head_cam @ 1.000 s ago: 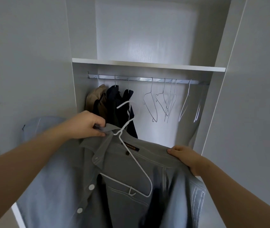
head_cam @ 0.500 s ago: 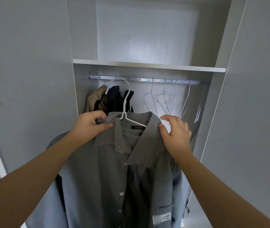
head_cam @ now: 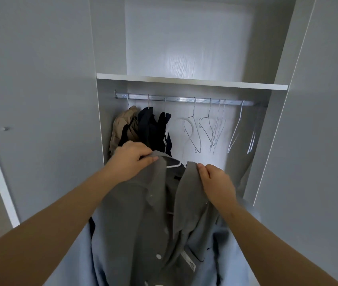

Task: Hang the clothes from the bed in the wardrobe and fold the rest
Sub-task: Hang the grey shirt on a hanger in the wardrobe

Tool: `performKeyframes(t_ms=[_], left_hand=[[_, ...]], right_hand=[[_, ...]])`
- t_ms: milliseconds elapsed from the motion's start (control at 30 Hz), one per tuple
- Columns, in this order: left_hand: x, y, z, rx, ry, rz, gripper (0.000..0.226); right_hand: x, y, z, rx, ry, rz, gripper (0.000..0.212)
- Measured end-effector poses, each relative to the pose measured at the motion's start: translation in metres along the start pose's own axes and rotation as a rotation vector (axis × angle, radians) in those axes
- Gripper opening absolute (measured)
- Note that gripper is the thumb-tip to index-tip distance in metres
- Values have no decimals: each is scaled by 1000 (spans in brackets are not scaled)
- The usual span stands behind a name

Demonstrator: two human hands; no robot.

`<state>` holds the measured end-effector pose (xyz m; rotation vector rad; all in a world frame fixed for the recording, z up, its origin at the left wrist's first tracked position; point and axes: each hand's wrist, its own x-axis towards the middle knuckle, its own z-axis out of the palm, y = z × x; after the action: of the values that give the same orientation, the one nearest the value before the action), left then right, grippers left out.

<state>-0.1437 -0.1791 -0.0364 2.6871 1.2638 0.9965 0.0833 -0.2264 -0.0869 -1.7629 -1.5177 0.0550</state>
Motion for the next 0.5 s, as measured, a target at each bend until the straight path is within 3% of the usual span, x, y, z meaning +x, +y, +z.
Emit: performKeyframes(t_ms=[67, 167, 200, 267, 400, 433, 467, 500], left_hand=[[3, 3, -4, 101, 137, -110, 30], [-4, 24, 7, -146, 333, -249, 38], [-7, 31, 16, -297, 314, -291, 41], [-15, 44, 35, -561, 96, -378, 39], [-30, 49, 47, -688, -464, -221, 23], [-29, 48, 45, -707, -520, -160, 18], [-27, 47, 41, -673, -462, -77, 16], [-23, 46, 38, -566, -279, 22, 16]], right_hand=[[-3, 6, 2, -54, 44, 65, 46], [-3, 8, 5, -102, 73, 159, 48], [-1, 9, 6, -101, 76, 173, 47], [2, 8, 5, -90, 83, 188, 45], [6, 9, 0, -37, 91, 208, 44], [7, 10, 0, -12, 92, 215, 44], [7, 11, -1, 16, 93, 222, 44], [7, 12, -2, 42, 91, 230, 44]])
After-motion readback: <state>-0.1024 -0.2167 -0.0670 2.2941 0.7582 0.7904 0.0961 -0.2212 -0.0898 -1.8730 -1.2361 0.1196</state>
